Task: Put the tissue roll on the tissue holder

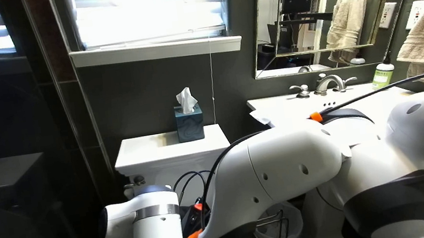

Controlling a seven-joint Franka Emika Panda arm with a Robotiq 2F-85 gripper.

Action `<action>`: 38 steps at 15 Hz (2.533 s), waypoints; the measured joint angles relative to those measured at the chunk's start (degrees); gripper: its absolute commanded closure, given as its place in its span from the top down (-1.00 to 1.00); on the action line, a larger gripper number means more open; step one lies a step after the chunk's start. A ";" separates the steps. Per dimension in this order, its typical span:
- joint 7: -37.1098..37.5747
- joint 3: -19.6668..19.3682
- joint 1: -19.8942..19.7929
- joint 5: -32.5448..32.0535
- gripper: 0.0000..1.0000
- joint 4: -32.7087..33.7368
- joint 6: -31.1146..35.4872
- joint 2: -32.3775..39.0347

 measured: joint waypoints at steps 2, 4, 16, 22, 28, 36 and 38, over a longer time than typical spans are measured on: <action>-0.01 -0.15 -0.06 -0.02 -0.97 -0.60 0.00 0.00; -0.16 -0.15 -0.06 -0.02 -0.97 -1.10 -0.04 0.02; -3.52 -0.17 0.54 -1.40 -0.97 -5.83 -0.84 0.22; -4.55 -0.17 0.73 -2.00 -0.97 -8.83 -0.84 0.41; -5.75 -0.12 1.08 -2.00 -0.97 -10.95 -0.84 0.44; -9.41 0.07 0.60 -2.00 -0.97 -13.97 -0.77 0.48; -9.67 0.07 0.26 -2.00 -0.97 -14.92 -0.75 0.54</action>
